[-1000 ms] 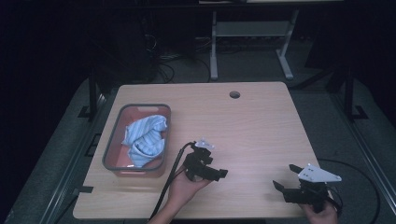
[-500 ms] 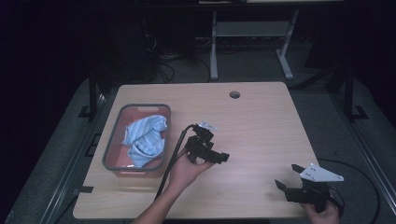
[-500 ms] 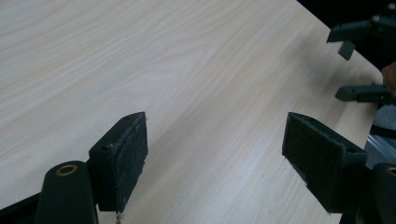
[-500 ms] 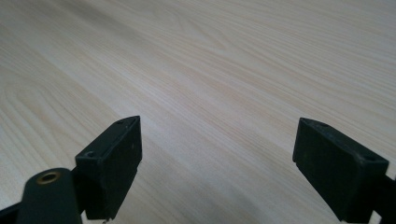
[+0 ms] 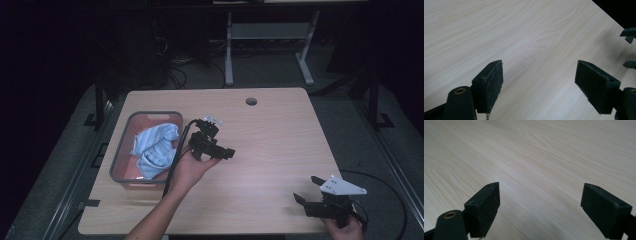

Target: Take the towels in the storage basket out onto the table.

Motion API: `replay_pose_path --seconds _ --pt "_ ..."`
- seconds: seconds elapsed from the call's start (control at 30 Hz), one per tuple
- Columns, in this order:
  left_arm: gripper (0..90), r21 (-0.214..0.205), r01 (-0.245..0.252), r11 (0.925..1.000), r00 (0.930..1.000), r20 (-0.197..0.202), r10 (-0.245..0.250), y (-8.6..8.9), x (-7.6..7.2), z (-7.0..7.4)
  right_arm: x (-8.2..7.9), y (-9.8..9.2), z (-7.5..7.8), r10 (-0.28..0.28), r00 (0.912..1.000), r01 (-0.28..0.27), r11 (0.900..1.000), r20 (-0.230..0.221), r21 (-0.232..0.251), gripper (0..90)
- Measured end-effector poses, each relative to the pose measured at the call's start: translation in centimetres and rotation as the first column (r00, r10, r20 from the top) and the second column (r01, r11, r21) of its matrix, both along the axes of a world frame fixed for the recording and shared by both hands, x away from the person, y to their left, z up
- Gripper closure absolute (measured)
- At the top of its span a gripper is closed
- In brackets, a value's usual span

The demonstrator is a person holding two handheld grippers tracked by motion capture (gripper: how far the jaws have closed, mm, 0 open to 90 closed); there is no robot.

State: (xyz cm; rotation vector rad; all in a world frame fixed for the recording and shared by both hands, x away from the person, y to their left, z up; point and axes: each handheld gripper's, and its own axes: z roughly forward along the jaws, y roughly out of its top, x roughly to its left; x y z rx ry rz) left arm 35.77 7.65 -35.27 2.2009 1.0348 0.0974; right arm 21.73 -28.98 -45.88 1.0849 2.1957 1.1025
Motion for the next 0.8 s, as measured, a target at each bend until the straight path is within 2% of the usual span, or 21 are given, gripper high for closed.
replay_pose_path --seconds 0.07,0.2,0.23,0.4,0.43,0.53,0.67,0.8 --pt "22.0 0.000 -0.019 0.9998 0.9998 0.010 0.019 0.7 0.4 0.9 0.0 0.0 0.0 0.002 1.0000 -0.002 1.0000 0.005 0.000 15.1" --pt "22.3 0.004 -0.027 0.9996 0.9996 0.010 0.027 1.5 0.6 1.6 0.0 0.0 0.1 0.006 1.0000 -0.006 1.0000 0.007 -0.003 15.1" --pt "22.3 0.020 -0.033 0.9993 0.9994 0.013 0.033 1.9 0.8 2.0 -0.1 0.0 0.1 0.001 1.0000 -0.001 1.0000 0.007 0.001 15.1" --pt "22.6 0.015 -0.052 0.9985 0.9986 0.014 0.052 3.2 1.1 2.5 -0.1 0.0 0.1 0.001 1.0000 -0.001 1.0000 0.008 -0.004 15.1" --pt "22.6 0.013 -0.062 0.9980 0.9981 0.009 0.061 4.0 1.2 2.7 -0.1 0.0 0.1 0.001 1.0000 -0.001 1.0000 0.009 -0.004 15.1" --pt "22.5 0.003 -0.082 0.9966 0.9966 0.002 0.082 4.8 1.3 2.8 -0.1 0.0 0.1 0.003 0.9999 -0.003 1.0000 0.010 -0.007 15.1" --pt "22.6 -0.010 -0.118 0.9930 0.9930 0.011 0.118 6.9 1.2 3.4 0.0 0.1 0.0 0.011 0.9999 -0.010 0.9998 0.008 -0.015 15.1" --pt "23.1 0.003 -0.131 0.9913 0.9912 0.018 0.131 8.1 1.1 3.8 0.0 0.1 0.0 0.008 0.9999 -0.008 0.9999 0.006 -0.013 15.1"
